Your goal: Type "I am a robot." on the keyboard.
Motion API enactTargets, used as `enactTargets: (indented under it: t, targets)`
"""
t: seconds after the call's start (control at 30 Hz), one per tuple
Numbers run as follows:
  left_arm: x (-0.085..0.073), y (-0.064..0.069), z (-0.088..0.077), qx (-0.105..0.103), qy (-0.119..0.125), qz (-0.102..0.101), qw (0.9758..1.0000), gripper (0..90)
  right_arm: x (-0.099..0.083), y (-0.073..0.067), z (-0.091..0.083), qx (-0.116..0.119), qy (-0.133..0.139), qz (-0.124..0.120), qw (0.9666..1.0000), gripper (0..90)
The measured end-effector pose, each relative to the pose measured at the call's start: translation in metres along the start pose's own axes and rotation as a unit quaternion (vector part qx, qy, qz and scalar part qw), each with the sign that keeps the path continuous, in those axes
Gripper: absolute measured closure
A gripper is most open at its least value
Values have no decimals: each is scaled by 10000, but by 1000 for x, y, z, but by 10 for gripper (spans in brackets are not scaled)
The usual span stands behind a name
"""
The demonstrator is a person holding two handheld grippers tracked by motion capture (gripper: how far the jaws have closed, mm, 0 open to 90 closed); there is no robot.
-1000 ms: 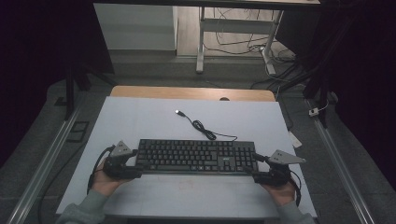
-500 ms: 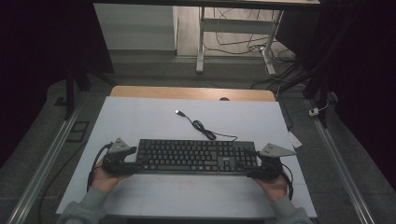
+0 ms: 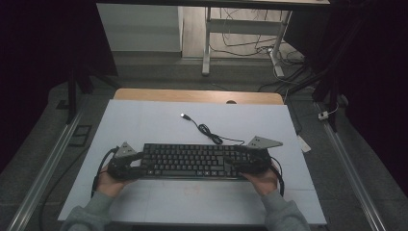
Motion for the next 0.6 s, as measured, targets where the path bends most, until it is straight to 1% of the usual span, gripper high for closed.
enactTargets:
  t: [0.03, 0.07, 0.13, 0.27, 0.43, 0.6]
  targets:
    - [0, 0, 0, 0, 0, 0, 10000, 440, 0, 0, 0, 0, 0, 0, 10000, 387]
    - [0, 0, -1, 2, 19, 2, 10000, 451, 1, -2, 5, 15, -44, -1, 10000, 395]
    - [0, 0, 0, 12, 34, 0, 10000, 476, 3, -4, 10, 84, -25, 9, 10000, 409]
    - [-2, 0, 3, 15, -6, 11, 10000, 529, 4, -11, 22, 216, -154, -35, 9996, 464]
    - [-3, 1, 4, 23, -21, 57, 10000, 583, 11, -17, 33, 324, -230, -73, 9992, 581]
    - [-4, 0, 5, 30, -38, 51, 10000, 618, 15, -22, 46, 420, -295, -15, 9987, 713]
Point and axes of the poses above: each handheld gripper's, and its own axes: z roughly forward along the jaws, x roughly out of its top, y roughly to its right, the point moved 10 cm from there along z, roughly forward along the jaws, and after that the axes turned 5 degrees about x, right-handed, at the moved point
